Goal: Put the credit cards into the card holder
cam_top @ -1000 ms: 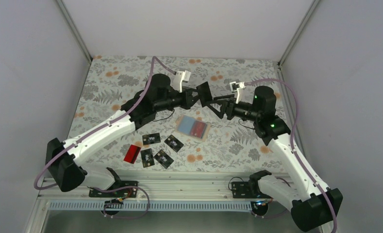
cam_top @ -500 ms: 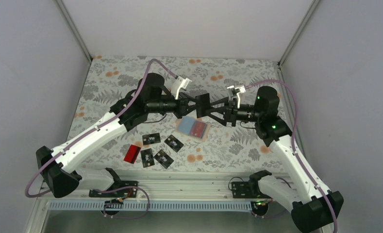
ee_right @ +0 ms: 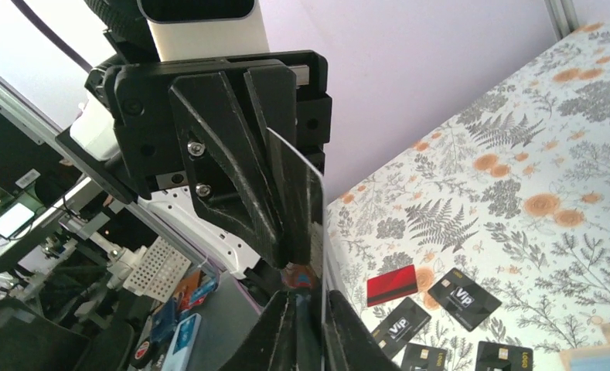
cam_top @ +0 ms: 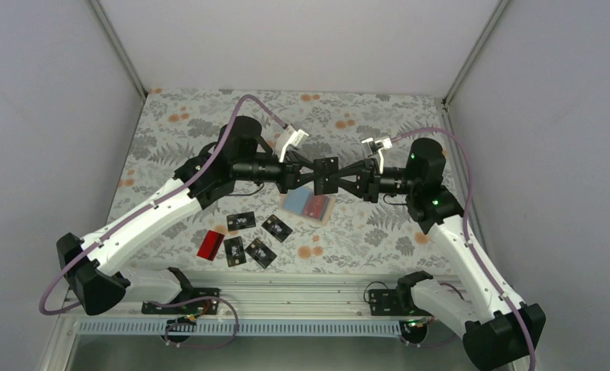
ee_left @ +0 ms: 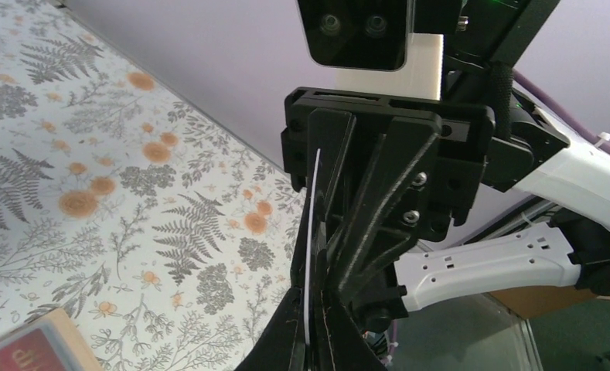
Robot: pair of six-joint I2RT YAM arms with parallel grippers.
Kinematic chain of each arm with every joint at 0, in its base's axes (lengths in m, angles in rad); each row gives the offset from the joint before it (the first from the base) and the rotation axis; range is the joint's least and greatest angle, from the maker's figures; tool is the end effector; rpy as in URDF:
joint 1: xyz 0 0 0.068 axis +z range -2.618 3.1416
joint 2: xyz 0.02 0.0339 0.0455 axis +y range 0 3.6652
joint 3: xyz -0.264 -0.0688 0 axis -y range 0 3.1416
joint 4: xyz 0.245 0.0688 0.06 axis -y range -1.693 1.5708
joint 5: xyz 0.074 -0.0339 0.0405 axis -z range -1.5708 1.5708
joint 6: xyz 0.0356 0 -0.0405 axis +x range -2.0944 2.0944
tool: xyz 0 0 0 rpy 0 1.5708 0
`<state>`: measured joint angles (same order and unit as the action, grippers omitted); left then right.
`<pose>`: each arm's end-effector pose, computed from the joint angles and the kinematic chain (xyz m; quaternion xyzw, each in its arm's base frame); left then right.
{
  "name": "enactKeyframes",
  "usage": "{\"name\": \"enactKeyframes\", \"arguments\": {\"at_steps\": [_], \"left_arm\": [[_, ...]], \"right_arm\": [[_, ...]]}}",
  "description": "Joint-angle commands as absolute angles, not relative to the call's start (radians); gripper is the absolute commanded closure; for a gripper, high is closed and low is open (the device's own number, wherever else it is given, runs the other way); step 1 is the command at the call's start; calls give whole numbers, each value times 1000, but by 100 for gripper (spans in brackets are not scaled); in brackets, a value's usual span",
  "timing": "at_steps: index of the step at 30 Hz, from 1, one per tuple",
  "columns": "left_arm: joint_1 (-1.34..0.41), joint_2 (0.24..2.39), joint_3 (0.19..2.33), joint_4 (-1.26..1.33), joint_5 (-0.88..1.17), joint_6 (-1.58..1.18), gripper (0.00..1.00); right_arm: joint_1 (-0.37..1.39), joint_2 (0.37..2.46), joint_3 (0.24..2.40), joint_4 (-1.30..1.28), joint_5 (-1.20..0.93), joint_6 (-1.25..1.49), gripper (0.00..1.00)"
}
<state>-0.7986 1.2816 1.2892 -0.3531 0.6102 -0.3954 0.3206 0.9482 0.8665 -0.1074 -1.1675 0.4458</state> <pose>0.1852 -0.2194 0.3935 0.3255 0.7300 -0.5116 0.3154 0.1809 0.0946 0.3512 -0.3103 0.6638 0.5928 0.3343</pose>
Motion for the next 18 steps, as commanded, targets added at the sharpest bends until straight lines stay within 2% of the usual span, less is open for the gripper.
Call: {"name": "enactKeyframes", "arguments": {"at_steps": [1, 5, 6, 7, 10, 12, 15, 18], "left_arm": [[-795, 1283, 1283, -339, 617, -383, 98], [-795, 1295, 1278, -341, 603, -391, 97], [-795, 1297, 1276, -350, 583, -396, 94], [-795, 1299, 1274, -356, 553, -400, 90], [-792, 1309, 1264, -404, 429, -423, 65], [-789, 1324, 1252, -425, 384, -431, 54], [-788, 1337, 1224, -451, 304, -438, 43], [-788, 1354, 1205, -500, 194, -434, 37]], "right_arm": [[324, 939, 857, -69, -1217, 446, 95], [323, 936, 845, -74, -1200, 446, 96], [323, 932, 842, -81, -1183, 446, 96], [323, 931, 841, -90, -1161, 447, 96], [322, 931, 831, -123, -1076, 461, 96], [323, 936, 813, -153, -1001, 480, 96], [322, 955, 783, -215, -876, 525, 96], [323, 995, 742, -281, -773, 606, 96]]}}
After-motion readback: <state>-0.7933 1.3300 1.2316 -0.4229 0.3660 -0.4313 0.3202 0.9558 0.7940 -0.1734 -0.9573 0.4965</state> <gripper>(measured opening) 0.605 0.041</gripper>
